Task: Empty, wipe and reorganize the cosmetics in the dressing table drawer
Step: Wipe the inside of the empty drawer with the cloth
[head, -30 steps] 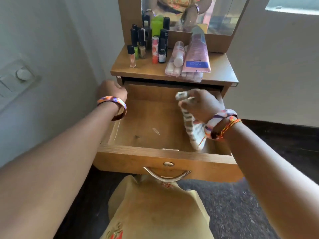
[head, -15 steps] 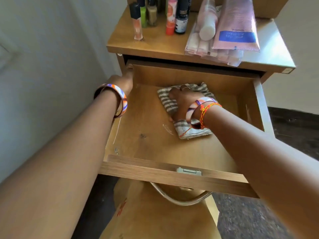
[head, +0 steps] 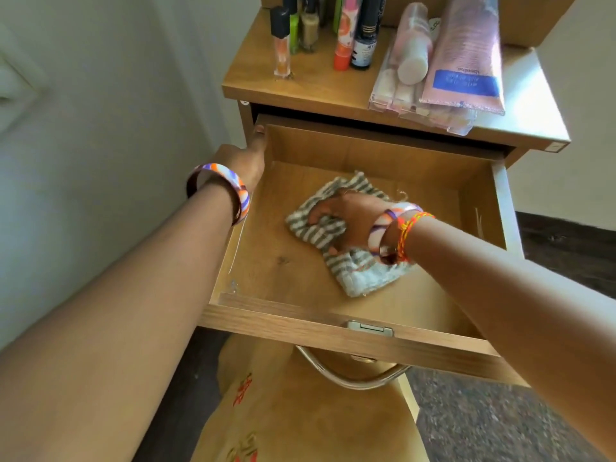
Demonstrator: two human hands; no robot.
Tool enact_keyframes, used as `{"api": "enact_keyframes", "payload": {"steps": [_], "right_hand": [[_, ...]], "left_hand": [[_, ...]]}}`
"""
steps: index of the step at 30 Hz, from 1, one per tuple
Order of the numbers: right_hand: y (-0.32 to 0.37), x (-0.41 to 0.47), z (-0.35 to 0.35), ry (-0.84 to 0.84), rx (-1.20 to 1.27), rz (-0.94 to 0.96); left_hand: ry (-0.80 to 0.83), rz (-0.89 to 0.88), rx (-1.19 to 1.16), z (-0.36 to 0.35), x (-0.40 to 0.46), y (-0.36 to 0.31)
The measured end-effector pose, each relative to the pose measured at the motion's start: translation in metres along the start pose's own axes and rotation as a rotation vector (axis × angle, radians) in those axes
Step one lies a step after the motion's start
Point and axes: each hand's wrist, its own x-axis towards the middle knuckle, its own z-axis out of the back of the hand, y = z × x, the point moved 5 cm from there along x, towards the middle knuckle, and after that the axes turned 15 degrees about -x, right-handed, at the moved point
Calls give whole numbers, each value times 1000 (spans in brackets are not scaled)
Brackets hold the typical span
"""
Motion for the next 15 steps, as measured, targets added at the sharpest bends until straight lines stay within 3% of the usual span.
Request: {"api": "enact_keyframes", "payload": {"steps": [3, 7, 11, 12, 15], "right_hand": [[4, 13, 9, -84, 48, -134], [47, 19, 13, -237, 99, -116], [57, 4, -3, -205, 214, -136], [48, 1, -3, -224, 348, -196], [38, -1, 8, -192, 1267, -330]], "left_hand": [[-22, 5, -18, -1, 4, 2], [-55, 77, -88, 5, 10, 9], [61, 100, -439, 1, 28, 24], [65, 114, -483, -3, 46, 38], [58, 168, -585, -6, 59, 48]]}}
